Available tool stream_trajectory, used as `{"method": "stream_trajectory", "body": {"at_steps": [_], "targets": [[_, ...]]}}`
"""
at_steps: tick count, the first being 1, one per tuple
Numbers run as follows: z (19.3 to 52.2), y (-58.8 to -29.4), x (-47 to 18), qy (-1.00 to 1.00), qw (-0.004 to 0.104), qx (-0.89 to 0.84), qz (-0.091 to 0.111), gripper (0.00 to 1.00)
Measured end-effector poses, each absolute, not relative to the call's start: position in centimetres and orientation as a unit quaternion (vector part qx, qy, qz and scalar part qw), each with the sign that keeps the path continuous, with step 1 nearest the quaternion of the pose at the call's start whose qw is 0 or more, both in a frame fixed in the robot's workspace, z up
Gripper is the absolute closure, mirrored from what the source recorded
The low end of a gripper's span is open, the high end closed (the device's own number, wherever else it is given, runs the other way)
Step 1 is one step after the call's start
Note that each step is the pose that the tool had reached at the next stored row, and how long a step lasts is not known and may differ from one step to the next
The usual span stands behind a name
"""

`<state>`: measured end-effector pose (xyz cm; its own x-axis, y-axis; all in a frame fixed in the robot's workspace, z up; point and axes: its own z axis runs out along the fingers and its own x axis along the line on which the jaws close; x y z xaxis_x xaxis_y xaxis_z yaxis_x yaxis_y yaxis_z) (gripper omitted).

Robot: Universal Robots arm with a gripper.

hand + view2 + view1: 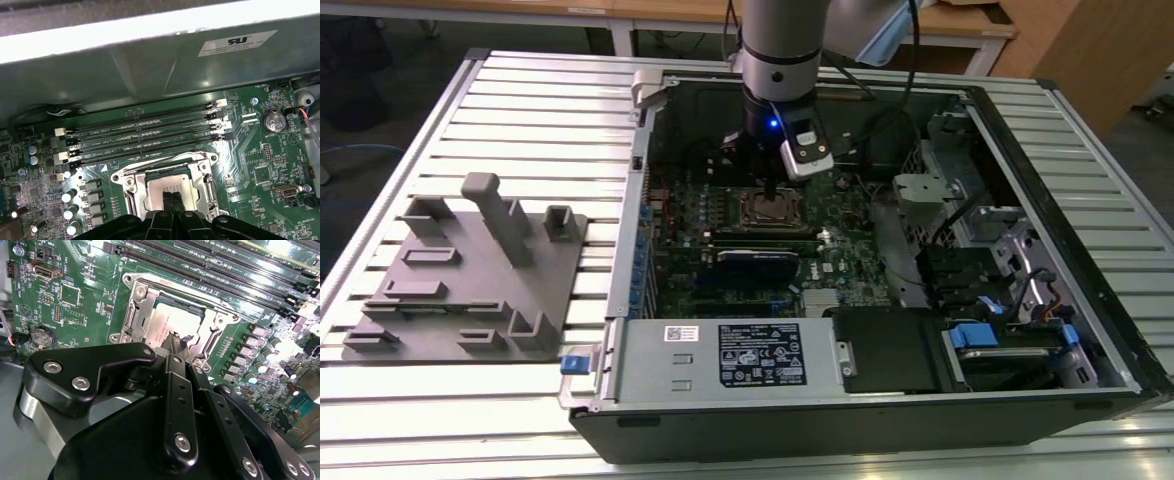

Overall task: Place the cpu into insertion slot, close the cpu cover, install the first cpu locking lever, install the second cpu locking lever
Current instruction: 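Install the first cpu locking lever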

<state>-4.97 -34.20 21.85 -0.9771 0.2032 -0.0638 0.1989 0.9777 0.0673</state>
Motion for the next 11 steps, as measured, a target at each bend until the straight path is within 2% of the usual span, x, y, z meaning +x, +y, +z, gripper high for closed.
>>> {"method": "stream_trajectory", "body": {"at_steps": [11], "targets": [[21.87, -34.2, -4.98, 0.994, 0.034, 0.101, 0.03, 0.9]]}}
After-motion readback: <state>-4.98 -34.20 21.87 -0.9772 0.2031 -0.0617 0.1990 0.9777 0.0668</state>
